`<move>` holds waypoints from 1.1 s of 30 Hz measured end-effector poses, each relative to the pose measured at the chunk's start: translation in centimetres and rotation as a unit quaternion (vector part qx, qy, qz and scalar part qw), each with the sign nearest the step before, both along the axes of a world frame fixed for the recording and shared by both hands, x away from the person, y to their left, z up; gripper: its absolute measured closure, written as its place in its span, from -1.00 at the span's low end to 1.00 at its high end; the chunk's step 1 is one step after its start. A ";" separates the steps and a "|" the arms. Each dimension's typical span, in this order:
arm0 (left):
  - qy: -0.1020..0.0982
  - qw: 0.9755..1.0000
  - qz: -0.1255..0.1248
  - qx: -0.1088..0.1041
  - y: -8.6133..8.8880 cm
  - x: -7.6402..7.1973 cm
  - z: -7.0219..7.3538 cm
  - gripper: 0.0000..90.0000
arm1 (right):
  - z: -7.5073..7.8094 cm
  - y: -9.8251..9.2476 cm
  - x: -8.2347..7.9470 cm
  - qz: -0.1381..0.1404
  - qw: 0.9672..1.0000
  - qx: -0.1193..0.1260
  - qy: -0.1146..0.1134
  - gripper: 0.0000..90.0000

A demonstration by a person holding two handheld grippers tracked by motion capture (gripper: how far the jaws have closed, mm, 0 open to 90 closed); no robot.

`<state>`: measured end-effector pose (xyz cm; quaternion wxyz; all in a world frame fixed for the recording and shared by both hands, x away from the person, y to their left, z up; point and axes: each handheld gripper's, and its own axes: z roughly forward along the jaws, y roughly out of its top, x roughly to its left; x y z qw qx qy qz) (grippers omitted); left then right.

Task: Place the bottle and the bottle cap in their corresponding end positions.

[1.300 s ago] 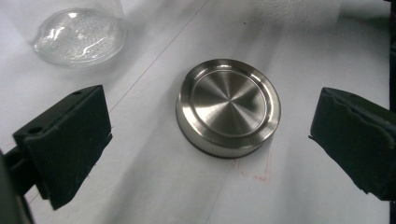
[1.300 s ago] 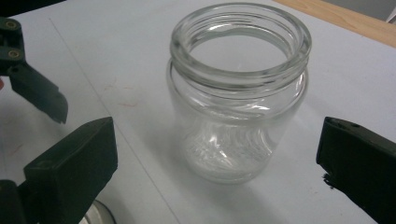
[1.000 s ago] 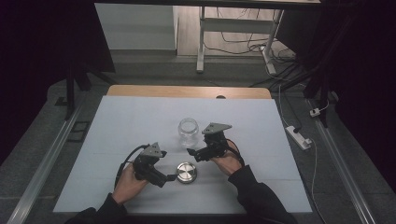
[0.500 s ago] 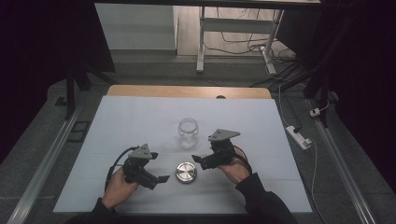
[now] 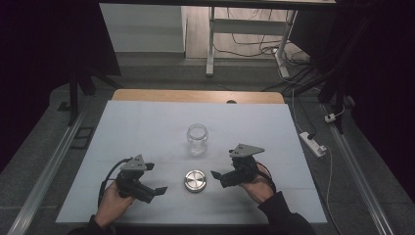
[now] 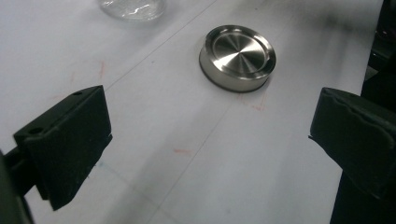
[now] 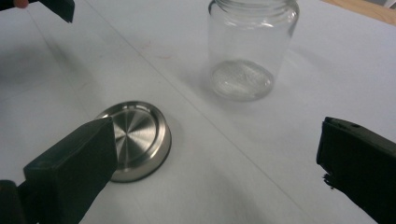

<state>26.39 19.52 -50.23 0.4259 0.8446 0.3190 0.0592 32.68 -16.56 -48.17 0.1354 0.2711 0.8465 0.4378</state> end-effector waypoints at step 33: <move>0.018 0.995 0.102 -0.004 6.4 -4.9 -1.0 -1.00 | -0.7 -8.9 -5.0 -0.090 0.996 -0.016 0.005 -1.00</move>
